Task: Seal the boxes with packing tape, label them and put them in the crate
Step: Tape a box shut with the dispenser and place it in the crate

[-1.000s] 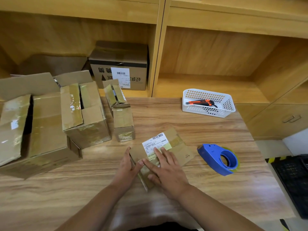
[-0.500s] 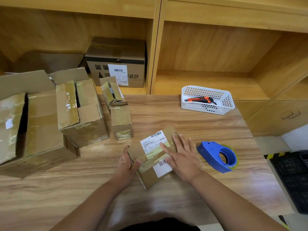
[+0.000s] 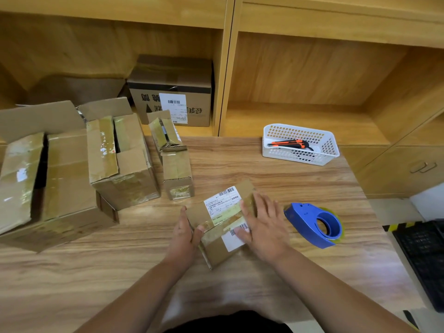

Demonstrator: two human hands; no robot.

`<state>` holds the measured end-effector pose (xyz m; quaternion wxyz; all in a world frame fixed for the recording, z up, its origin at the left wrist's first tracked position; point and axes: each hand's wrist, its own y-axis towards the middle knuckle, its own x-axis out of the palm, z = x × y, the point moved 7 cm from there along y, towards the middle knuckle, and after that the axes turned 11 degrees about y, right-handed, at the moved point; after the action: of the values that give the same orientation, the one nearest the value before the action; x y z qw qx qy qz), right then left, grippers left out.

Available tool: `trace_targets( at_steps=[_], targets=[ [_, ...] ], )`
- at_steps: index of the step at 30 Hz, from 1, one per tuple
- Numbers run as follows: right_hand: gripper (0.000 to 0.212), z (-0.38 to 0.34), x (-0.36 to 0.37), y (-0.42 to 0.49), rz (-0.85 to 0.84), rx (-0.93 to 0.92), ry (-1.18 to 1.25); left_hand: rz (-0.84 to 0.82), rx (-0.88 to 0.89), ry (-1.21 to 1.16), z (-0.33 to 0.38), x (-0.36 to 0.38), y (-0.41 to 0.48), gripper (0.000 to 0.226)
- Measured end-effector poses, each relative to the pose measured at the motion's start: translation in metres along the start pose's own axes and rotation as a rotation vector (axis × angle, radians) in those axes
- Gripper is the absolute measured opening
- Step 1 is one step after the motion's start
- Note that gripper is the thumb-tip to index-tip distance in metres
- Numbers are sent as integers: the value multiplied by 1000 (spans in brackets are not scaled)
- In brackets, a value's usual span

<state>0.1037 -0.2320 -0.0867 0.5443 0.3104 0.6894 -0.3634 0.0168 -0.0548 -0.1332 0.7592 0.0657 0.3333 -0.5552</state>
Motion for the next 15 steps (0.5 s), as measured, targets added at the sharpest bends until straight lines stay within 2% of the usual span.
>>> trace_targets(
  at_steps=[2, 4, 11, 15],
  targets=[
    [66, -29, 10, -11, -56, -168, 14, 44, 19, 27, 2, 0, -6, 71],
    [64, -51, 22, -22, -86, -287, 8, 67, 24, 46, 1, -1, -7, 70],
    [56, -27, 15, -16, -19, -250, -18, 19, 34, 87, 1, 0, -5, 71],
    [53, -11, 14, -12, -44, -225, -45, 17, 28, 75, 2, 1, -6, 70]
  ],
)
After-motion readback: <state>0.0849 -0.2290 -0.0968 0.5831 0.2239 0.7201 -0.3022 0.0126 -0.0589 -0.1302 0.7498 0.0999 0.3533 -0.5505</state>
